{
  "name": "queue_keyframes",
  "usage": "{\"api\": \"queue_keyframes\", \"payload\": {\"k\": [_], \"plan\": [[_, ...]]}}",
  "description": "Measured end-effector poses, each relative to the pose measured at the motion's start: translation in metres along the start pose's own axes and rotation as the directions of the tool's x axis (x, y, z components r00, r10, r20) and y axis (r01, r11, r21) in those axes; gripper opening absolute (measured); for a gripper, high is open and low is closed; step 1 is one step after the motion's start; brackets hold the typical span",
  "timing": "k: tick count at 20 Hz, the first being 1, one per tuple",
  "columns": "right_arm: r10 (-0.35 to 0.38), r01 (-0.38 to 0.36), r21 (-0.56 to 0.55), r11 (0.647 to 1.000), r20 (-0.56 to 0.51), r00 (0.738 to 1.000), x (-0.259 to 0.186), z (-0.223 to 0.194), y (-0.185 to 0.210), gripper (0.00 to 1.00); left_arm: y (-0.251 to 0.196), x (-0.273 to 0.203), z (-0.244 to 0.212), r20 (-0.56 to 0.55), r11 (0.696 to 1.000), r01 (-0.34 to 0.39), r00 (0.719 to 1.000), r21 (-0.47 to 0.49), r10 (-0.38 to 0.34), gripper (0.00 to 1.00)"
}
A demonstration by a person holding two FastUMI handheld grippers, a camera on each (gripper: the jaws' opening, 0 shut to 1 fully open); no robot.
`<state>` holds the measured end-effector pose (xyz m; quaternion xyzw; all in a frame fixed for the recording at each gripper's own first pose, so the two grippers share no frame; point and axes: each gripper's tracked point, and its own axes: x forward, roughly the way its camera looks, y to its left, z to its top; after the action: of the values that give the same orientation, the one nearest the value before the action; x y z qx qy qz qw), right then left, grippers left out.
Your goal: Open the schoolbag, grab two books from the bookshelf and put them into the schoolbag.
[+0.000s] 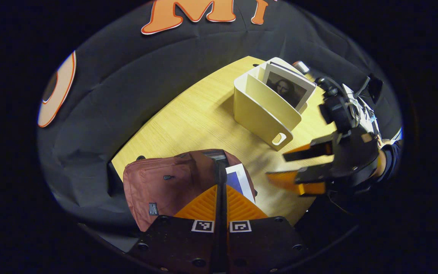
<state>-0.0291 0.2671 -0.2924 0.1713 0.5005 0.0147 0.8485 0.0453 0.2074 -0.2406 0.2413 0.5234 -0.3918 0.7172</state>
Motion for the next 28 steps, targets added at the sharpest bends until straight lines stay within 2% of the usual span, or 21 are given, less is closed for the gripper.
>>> {"api": "queue_keyframes", "payload": {"k": [3, 6, 9, 12, 16, 19, 23, 28], "plan": [[-0.056, 0.058, -0.071, 0.996, 0.034, 0.998, -0.049, 0.026, -0.042, 0.97, 0.007, 0.001, -0.003, -0.008, 1.0, -0.026, 1.0, -0.013, 0.026, 0.01], [-0.079, 0.085, -0.123, 0.989, 0.054, 0.995, -0.088, 0.056, -0.074, 0.98, 0.005, 0.003, -0.003, -0.018, 0.999, -0.021, 1.0, -0.03, 0.02, 0.01], [-0.123, 0.138, -0.147, 0.98, 0.106, 0.987, -0.119, 0.106, -0.106, 0.98, 0.008, 0.002, -0.003, -0.028, 0.998, -0.033, 0.999, -0.044, 0.032, 0.01], [-0.175, 0.2, -0.211, 0.957, 0.131, 0.976, -0.131, 0.155, -0.133, 0.98, 0.009, 0.001, -0.003, -0.041, 0.997, -0.043, 0.998, -0.06, 0.041, 0.01], [-0.203, 0.204, -0.319, 0.925, 0.037, 0.978, -0.109, 0.178, -0.14, 0.98, 0.013, 0.001, -0.003, -0.051, 0.994, -0.059, 0.997, -0.087, 0.055, 0.01], [-0.154, 0.117, -0.343, 0.932, -0.083, 0.985, -0.082, 0.182, -0.126, 0.98, 0.016, -0.002, -0.006, -0.063, 0.993, -0.073, 0.996, -0.098, 0.067, 0.01], [-0.21, 0.138, -0.342, 0.929, -0.183, 0.96, -0.049, 0.18, -0.145, 0.98, 0.021, -0.003, -0.011, -0.08, 0.988, -0.081, 0.994, -0.131, 0.071, 0.01], [-0.24, 0.13, -0.379, 0.916, -0.258, 0.936, -0.022, 0.174, -0.15, 0.95, 0.023, -0.006, -0.015, -0.106, 0.984, -0.078, 0.993, -0.163, 0.061, 0.01]]}}
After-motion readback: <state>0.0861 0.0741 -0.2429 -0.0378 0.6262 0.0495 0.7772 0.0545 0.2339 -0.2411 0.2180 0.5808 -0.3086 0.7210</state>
